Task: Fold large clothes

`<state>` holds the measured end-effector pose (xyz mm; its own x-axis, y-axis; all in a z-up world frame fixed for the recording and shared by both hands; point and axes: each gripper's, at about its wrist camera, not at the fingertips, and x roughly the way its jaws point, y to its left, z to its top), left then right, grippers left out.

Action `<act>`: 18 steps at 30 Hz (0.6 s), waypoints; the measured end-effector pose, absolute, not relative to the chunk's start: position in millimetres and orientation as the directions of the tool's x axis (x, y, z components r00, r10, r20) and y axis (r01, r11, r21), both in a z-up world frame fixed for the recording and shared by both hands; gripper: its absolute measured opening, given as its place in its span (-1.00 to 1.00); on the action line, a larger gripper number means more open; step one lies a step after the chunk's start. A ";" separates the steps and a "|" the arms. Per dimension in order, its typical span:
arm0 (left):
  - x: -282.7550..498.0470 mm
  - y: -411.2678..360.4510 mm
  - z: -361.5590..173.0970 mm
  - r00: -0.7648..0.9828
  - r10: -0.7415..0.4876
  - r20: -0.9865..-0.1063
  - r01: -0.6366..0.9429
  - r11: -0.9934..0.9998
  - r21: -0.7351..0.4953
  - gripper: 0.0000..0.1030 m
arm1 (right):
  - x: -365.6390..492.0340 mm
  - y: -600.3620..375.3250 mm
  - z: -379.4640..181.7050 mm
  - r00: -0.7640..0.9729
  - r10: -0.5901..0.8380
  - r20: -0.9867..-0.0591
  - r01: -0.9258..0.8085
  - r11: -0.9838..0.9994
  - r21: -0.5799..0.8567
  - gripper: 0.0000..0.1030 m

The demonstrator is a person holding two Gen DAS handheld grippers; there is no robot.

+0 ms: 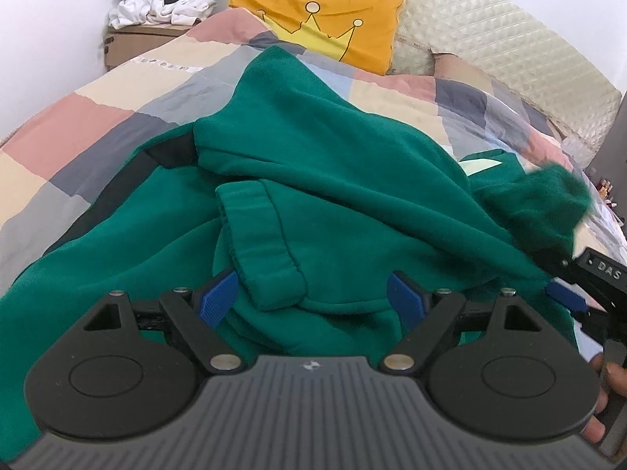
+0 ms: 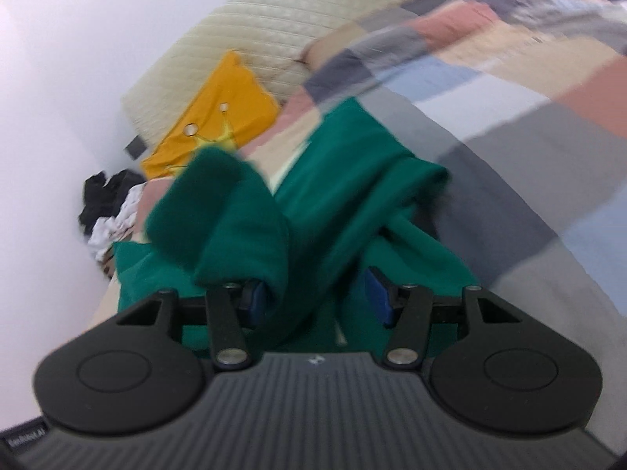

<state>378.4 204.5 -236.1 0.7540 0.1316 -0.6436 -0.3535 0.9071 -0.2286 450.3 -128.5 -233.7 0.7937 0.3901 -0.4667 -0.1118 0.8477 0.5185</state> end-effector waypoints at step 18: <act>385.3 210.8 -243.4 0.746 0.101 -0.659 -0.356 0.896 -0.265 0.68 | 447.5 -150.7 -244.8 0.748 0.305 -0.589 0.010 0.883 0.469 0.07</act>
<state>385.3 210.8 -243.4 0.7456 0.1013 -0.6587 -0.3559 0.8961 -0.2651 447.5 -150.7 -244.8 0.7485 0.3050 -0.5889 0.0095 0.8829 0.4694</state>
